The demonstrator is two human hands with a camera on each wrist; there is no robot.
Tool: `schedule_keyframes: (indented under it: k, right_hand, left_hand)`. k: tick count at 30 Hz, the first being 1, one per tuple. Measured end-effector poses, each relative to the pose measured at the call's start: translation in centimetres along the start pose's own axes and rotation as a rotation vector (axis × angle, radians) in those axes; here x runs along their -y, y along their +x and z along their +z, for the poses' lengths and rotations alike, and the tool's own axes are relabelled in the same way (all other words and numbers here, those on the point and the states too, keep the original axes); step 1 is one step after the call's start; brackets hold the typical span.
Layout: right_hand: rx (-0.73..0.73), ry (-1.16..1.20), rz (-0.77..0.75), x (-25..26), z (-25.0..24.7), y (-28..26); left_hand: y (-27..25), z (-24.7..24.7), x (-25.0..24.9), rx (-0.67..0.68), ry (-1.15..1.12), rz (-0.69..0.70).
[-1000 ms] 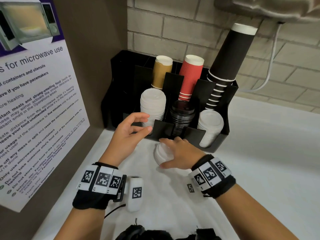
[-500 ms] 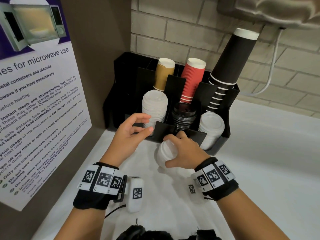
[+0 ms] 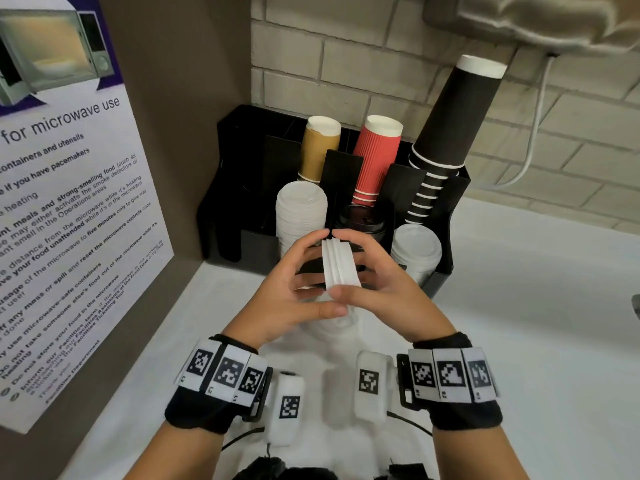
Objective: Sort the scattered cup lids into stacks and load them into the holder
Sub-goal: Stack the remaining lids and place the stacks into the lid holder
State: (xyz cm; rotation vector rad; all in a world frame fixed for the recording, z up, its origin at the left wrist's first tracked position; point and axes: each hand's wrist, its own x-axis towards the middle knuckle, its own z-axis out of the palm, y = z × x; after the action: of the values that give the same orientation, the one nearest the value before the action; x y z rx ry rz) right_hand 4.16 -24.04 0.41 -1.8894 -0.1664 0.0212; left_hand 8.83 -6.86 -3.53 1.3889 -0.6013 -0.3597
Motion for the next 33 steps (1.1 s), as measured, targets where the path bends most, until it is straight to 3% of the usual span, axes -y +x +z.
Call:
schedule_keyframes:
  k: [11,29,31,33]
  right_hand:
    - [-0.036,0.099,0.011,-0.2,-0.9,-0.7]
    - [-0.130,-0.031,-0.113,0.6,0.1,-1.0]
    - [-0.206,-0.042,-0.141,0.7,-1.1,-0.9]
    - [-0.393,-0.140,-0.151,0.6,-3.5,-0.4]
  left_hand:
    - [0.1,0.5,-0.1,0.020,0.042,0.022]
    - [0.2,0.6,0.2,0.024,0.098,0.030]
    - [0.1,0.2,0.2,-0.005,0.095,0.027]
    - [0.1,-0.4,0.1,-0.076,0.091,0.020]
